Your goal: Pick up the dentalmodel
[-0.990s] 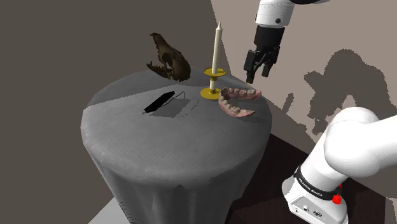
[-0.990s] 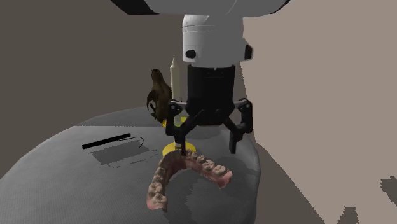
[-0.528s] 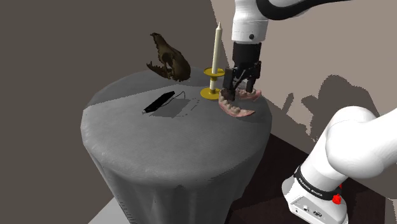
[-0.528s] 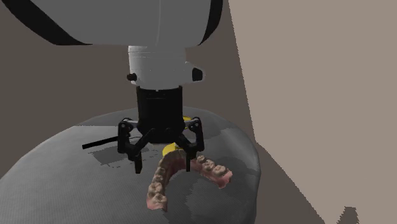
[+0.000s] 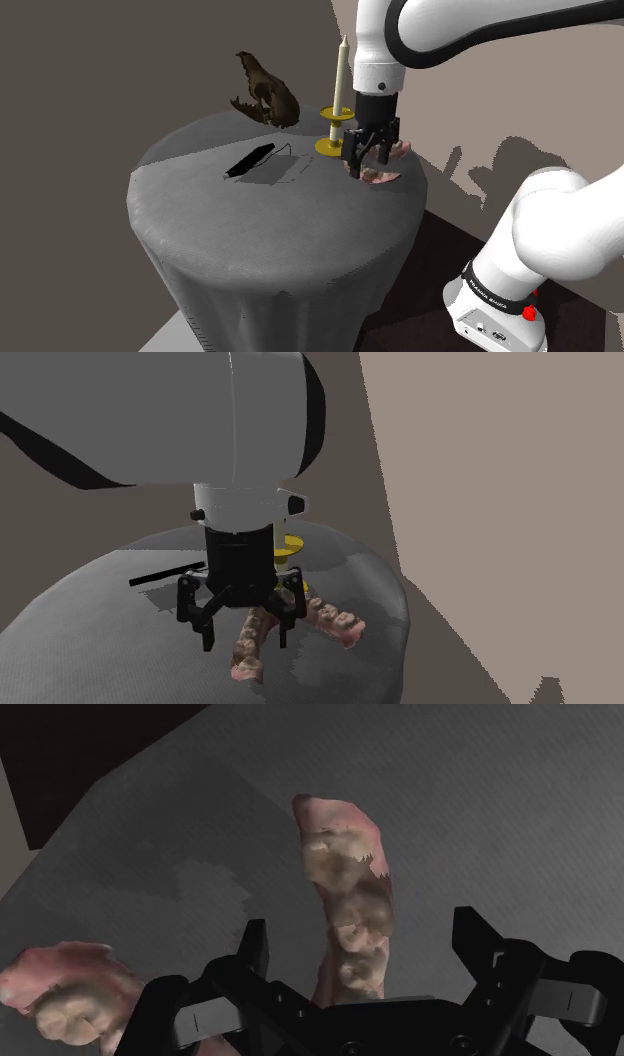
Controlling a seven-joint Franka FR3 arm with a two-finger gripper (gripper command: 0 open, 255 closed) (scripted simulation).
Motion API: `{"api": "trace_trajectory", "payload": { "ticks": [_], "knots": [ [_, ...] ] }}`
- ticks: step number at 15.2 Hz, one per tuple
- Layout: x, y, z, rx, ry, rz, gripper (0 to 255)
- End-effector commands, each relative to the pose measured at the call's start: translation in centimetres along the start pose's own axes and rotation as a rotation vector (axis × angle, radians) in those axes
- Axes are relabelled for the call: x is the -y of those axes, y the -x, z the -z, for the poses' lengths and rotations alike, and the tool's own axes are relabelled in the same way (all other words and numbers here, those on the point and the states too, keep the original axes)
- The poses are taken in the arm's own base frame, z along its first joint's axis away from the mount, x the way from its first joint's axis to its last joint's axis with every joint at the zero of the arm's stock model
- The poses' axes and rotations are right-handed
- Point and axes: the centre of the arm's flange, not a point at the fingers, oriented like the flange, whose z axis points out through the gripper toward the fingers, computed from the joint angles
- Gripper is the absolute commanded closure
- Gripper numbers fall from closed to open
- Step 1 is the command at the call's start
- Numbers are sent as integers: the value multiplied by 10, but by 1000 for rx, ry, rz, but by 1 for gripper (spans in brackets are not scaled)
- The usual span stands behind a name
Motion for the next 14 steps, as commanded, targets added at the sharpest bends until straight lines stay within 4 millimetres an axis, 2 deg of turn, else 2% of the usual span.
{"api": "trace_trajectory", "payload": {
  "ticks": [1, 2, 3, 12, 14],
  "knots": [
    [0, -1, -8, 0, 0, 0, 0],
    [0, -1, -8, 0, 0, 0, 0],
    [1, -2, -8, 0, 0, 0, 255],
    [0, -1, -8, 0, 0, 0, 255],
    [1, 0, 3, 0, 0, 0, 255]
  ]
}}
